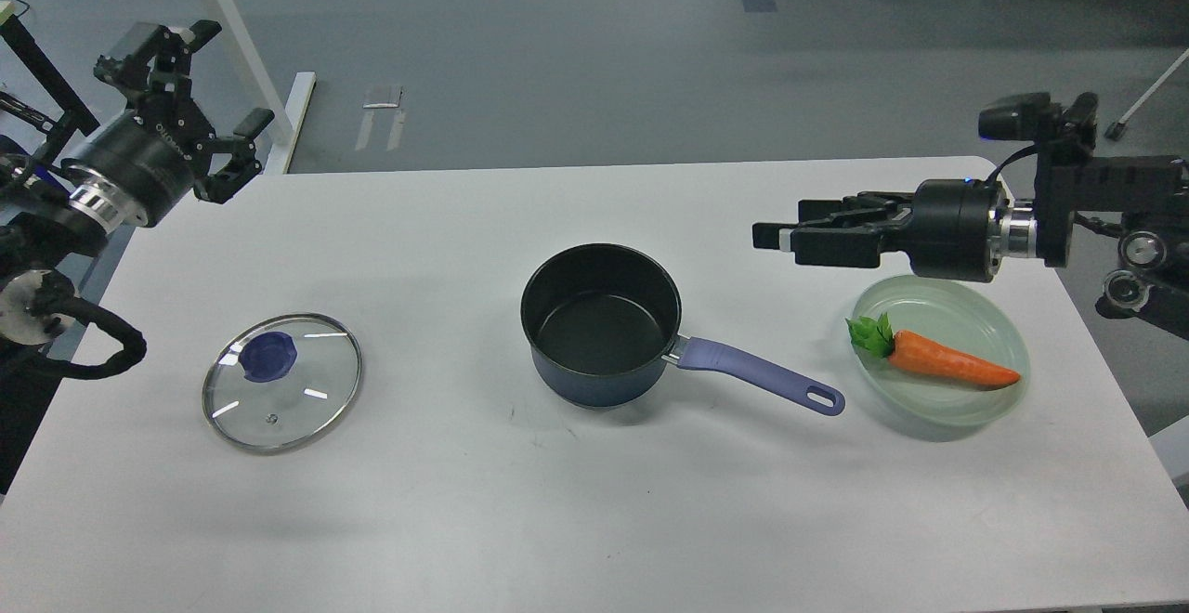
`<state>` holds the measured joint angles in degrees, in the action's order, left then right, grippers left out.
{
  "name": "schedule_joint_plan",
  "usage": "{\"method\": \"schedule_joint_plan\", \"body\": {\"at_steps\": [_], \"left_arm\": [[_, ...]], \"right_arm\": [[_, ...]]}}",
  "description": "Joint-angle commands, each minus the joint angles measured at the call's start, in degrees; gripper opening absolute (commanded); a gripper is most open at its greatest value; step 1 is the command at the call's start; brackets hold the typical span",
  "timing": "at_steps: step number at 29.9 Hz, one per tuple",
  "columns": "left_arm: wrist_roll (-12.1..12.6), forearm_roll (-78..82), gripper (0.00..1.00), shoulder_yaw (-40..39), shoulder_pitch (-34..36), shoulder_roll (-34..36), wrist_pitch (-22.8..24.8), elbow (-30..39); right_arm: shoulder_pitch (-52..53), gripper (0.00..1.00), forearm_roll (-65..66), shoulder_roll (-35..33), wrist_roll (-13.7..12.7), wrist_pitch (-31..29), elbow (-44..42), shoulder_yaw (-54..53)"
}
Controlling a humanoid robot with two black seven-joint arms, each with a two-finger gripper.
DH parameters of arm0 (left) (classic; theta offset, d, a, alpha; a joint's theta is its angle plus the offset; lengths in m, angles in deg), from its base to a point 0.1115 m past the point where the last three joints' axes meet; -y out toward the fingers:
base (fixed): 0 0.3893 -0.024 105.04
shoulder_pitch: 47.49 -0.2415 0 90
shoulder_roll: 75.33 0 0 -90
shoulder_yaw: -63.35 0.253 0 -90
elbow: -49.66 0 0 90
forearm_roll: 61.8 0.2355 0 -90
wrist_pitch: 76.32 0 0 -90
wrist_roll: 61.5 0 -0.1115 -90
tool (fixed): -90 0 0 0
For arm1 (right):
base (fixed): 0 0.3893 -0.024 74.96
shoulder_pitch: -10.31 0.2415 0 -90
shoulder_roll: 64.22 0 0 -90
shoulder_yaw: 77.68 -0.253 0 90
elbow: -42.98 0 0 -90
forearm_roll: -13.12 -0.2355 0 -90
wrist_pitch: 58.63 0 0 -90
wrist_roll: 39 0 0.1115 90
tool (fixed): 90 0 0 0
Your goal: Open pot lid
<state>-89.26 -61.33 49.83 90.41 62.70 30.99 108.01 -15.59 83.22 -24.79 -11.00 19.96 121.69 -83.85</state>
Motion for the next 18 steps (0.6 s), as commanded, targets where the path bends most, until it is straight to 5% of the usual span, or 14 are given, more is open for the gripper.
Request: {"method": "schedule_joint_plan", "body": {"at_steps": [1,7,18], "left_arm": [[0.51,-0.03,0.99,-0.01,-0.17,-1.36,0.01,0.10],[0.51,-0.03,0.99,-0.10,-1.23,-4.96,0.01,0.10],[0.60,-0.12,0.99,-3.08,-5.18,-8.22,0.45,0.10]], "right_arm": [[-2.21,0.99,-18.98,-0.76,0.00,7.08,-0.14,-0.86],[-10.90,1.00,-45.55,1.42,0.00,16.06,0.04,-6.37],[-33.77,1.00,-59.28,11.71,0.00,16.77,-1.02,-29.77]]}}
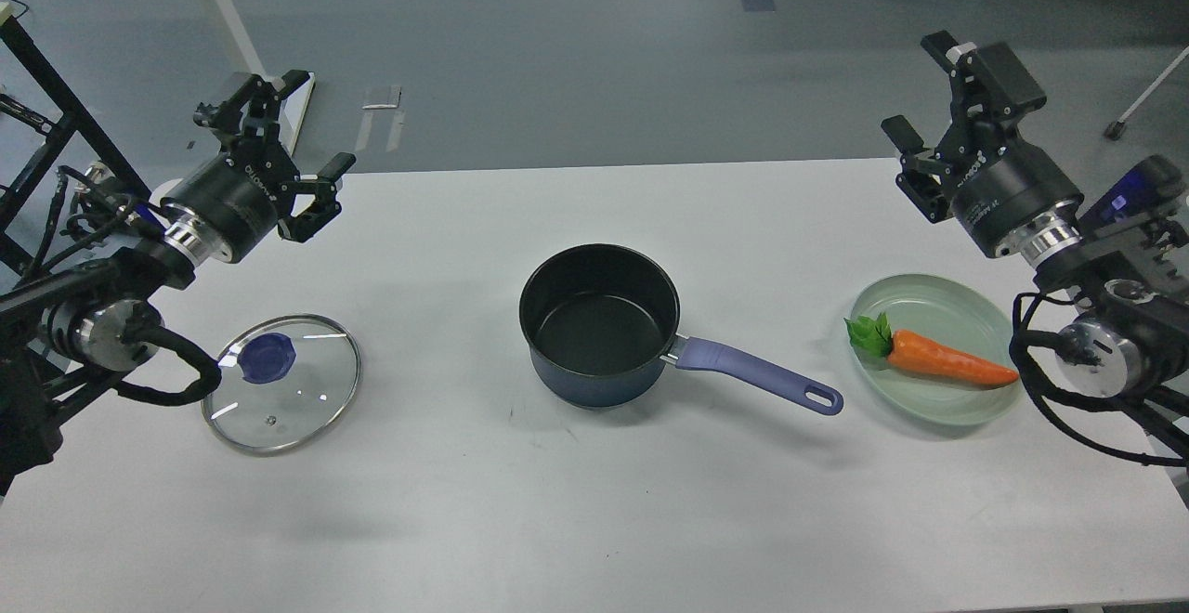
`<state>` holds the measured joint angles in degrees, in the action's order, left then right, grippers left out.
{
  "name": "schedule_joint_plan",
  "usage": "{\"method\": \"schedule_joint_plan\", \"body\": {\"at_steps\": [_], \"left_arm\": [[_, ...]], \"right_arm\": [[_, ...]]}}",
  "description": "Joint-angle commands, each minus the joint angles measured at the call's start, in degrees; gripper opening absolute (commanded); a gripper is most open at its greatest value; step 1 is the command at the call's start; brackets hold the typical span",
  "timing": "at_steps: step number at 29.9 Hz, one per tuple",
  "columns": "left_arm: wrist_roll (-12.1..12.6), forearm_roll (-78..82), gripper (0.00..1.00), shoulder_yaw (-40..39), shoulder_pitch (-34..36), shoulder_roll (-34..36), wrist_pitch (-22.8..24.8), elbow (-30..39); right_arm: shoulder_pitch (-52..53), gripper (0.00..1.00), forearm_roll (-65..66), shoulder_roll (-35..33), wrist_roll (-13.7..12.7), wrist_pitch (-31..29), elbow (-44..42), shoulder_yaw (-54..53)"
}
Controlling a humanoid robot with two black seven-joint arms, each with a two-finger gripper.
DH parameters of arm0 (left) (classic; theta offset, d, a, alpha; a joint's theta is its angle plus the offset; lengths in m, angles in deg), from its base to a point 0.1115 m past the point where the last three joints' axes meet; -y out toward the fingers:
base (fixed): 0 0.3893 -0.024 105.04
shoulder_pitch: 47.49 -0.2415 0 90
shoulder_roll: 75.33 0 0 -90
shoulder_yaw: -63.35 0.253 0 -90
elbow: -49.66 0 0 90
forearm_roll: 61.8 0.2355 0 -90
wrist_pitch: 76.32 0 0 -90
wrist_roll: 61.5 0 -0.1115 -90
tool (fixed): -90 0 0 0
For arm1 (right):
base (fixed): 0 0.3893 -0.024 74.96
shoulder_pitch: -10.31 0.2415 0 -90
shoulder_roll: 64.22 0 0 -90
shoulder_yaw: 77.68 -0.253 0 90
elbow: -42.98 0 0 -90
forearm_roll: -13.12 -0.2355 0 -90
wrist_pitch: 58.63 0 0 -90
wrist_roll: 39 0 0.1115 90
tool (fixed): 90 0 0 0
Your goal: Open pot lid
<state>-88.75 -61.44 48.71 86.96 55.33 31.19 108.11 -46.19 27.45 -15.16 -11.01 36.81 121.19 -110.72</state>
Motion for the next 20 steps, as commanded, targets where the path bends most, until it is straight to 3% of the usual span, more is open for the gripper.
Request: {"method": "schedule_joint_plan", "body": {"at_steps": [1,5,10,20], "left_arm": [[0.09,-0.01,0.99,-2.66,-2.44,-1.11,0.41,0.00],[1.84,-0.01,0.99,-5.22,-4.90,-1.99,1.12,0.00],[2.11,0.17,0.99,-5.92,-6.49,-2.69,1.30,0.18],[1.59,0.17,0.99,-6.10,-6.40,-2.52,1.21,0.09]], "right_arm": [[-3.52,1.00,-4.65,2.53,0.01,-0.43,-0.78,-3.25],[-4.41,1.00,-7.39,2.71,0.01,-2.62,-2.18,-4.75],[-4.14,1.00,-7.39,2.80,0.01,-13.78,-6.84,-3.70],[-5.28,1.00,-6.78,3.76,0.01,-14.32,-6.49,-4.05]]}}
